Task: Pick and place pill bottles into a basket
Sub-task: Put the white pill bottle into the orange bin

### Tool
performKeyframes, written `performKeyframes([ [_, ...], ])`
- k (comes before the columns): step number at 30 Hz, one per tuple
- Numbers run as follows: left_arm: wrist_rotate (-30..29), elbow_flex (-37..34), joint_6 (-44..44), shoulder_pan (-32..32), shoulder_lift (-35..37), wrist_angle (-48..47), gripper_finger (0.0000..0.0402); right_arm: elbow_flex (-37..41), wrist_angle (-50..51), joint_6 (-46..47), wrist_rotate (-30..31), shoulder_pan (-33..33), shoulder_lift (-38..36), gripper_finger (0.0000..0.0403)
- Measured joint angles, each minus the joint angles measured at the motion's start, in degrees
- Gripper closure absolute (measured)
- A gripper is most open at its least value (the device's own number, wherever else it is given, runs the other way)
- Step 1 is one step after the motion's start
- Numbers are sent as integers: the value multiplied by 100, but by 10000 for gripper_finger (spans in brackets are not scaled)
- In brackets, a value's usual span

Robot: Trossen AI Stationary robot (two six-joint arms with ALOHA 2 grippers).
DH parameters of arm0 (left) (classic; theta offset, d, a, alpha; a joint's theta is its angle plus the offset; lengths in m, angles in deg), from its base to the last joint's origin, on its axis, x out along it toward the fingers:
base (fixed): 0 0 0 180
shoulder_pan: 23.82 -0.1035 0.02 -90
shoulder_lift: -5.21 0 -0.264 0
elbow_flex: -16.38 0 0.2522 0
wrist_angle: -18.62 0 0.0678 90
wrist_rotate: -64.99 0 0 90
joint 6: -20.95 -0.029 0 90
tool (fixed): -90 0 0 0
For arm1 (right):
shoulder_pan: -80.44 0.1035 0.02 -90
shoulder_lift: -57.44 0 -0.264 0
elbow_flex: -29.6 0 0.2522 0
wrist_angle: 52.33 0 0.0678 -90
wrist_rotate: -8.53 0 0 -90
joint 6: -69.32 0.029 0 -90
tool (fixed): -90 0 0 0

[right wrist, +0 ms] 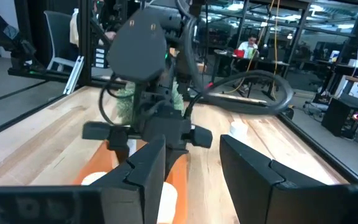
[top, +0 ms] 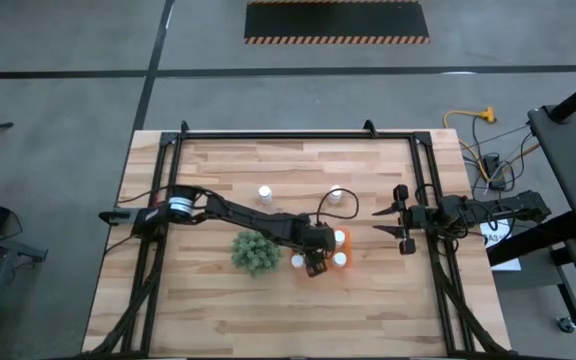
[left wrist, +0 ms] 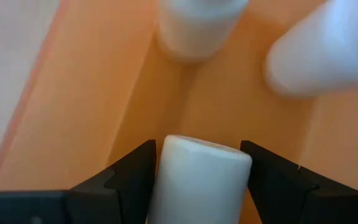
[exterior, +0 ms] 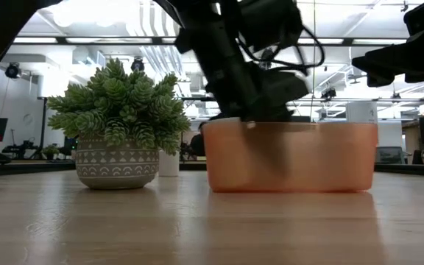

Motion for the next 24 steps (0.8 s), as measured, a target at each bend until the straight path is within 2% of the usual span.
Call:
performKeyframes([
  [16, 54, 280, 25, -36, -22, -82, 190, 0, -1, 4, -3, 1, 83, 261],
  [24, -38, 312, 63, -36, -20, -548, 190, 0, 0, 6, -3, 1, 83, 261],
])
